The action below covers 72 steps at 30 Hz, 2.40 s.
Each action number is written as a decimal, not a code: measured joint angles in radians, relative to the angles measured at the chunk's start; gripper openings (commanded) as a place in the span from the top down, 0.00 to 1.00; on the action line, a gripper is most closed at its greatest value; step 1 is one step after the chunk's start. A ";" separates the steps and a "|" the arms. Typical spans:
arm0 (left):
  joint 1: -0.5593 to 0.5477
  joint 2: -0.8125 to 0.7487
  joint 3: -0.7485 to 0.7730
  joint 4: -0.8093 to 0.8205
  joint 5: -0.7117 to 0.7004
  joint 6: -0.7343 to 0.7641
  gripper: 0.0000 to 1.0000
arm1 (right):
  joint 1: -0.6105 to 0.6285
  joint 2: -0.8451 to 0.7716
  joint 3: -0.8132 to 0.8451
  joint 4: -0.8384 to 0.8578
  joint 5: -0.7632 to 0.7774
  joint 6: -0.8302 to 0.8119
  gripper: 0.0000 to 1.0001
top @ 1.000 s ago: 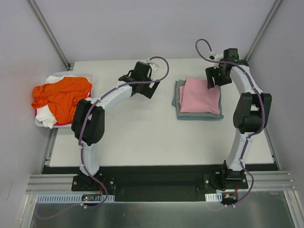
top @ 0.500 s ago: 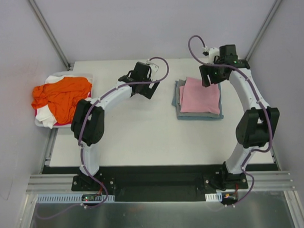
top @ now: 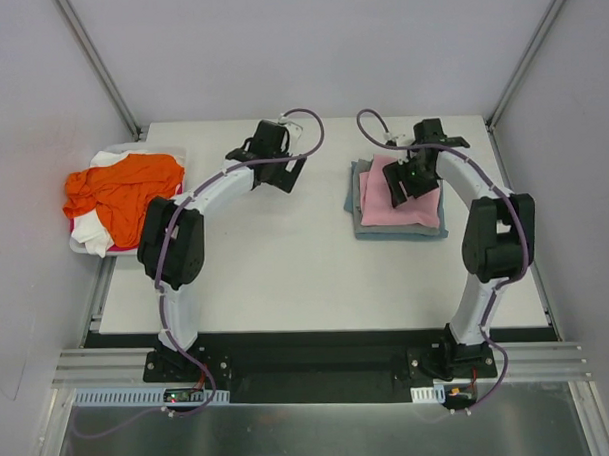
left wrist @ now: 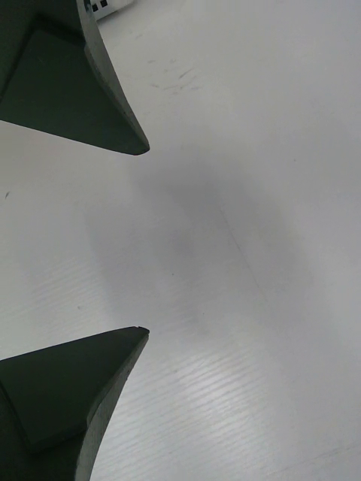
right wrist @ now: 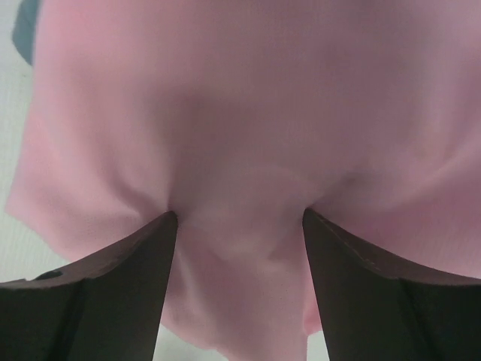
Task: Fold and stack the t-shirts
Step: Neatly place the folded tshirt to the corner
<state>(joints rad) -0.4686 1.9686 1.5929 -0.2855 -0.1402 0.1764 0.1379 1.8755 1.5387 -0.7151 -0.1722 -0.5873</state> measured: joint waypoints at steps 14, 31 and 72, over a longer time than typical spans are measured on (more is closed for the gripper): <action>0.023 -0.024 -0.032 0.018 0.000 0.017 0.01 | 0.005 0.163 0.073 -0.034 -0.011 -0.001 0.28; 0.023 -0.034 -0.055 0.020 0.000 0.016 0.00 | 0.077 -0.056 0.090 -0.045 0.022 -0.002 0.27; 0.032 -0.082 -0.121 0.042 0.000 0.017 0.01 | 0.094 0.308 0.361 -0.052 0.060 -0.050 0.25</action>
<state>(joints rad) -0.4366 1.8862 1.4723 -0.2432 -0.1402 0.1932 0.2317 2.1838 1.8999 -0.7673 -0.1123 -0.6369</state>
